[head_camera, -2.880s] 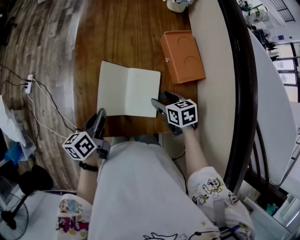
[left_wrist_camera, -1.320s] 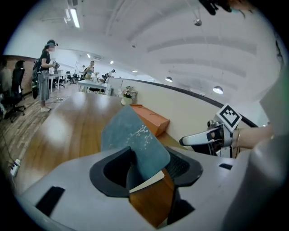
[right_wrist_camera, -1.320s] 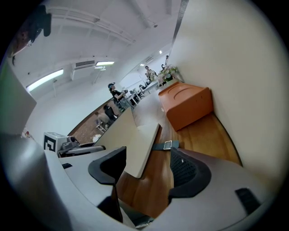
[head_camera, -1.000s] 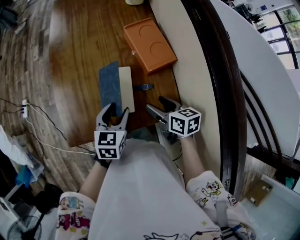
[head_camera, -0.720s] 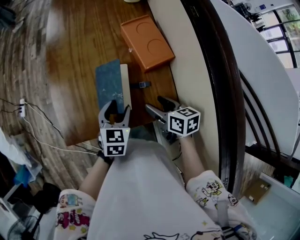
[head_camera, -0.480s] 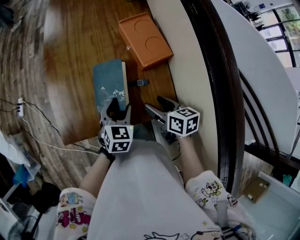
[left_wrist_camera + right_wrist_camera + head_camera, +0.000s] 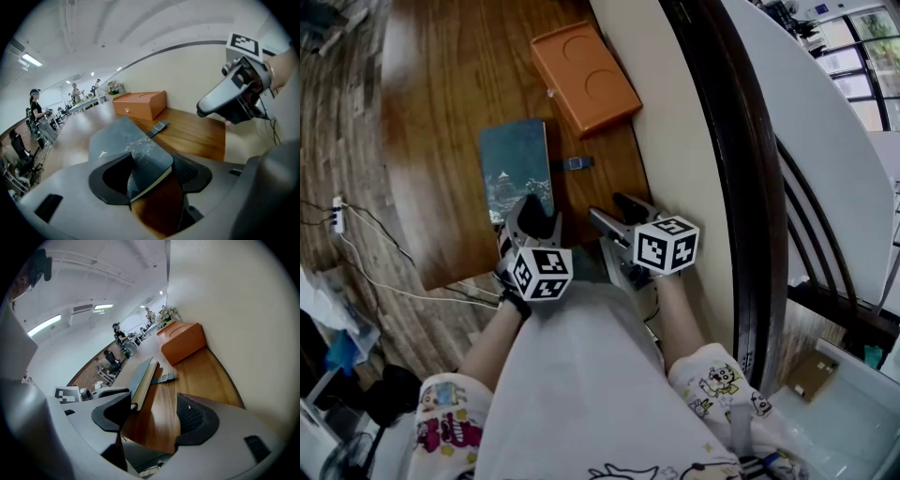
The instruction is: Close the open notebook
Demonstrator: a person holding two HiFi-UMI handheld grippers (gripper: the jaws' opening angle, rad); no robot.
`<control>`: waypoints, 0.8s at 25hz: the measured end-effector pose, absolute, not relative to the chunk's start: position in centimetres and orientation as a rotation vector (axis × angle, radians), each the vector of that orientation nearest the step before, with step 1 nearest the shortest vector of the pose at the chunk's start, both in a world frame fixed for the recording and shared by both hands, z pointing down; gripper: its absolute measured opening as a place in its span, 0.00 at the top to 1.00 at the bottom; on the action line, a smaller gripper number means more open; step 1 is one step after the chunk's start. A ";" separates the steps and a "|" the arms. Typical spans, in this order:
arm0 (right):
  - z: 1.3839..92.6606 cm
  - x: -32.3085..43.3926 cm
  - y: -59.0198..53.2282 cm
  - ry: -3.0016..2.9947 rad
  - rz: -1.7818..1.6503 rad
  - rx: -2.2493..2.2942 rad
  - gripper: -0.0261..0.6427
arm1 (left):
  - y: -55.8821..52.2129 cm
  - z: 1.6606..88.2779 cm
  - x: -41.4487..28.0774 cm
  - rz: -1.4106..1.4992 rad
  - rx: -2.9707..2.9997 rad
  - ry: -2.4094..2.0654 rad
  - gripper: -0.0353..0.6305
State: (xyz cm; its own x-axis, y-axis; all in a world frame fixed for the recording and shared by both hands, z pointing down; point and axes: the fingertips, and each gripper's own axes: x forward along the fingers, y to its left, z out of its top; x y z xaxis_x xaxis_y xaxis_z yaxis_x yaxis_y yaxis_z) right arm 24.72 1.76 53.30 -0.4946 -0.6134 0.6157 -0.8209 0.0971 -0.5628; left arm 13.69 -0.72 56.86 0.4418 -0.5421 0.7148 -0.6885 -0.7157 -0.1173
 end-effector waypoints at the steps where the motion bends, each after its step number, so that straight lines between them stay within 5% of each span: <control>1: 53.3 24.7 1.8 -2.147 1.352 1.439 0.51 | -0.6 57.0 13.7 1.142 2.503 -1.066 0.57; 20: 51.7 23.6 -0.2 -2.195 1.314 1.437 0.51 | -1.9 53.6 12.4 0.914 2.469 -1.035 0.58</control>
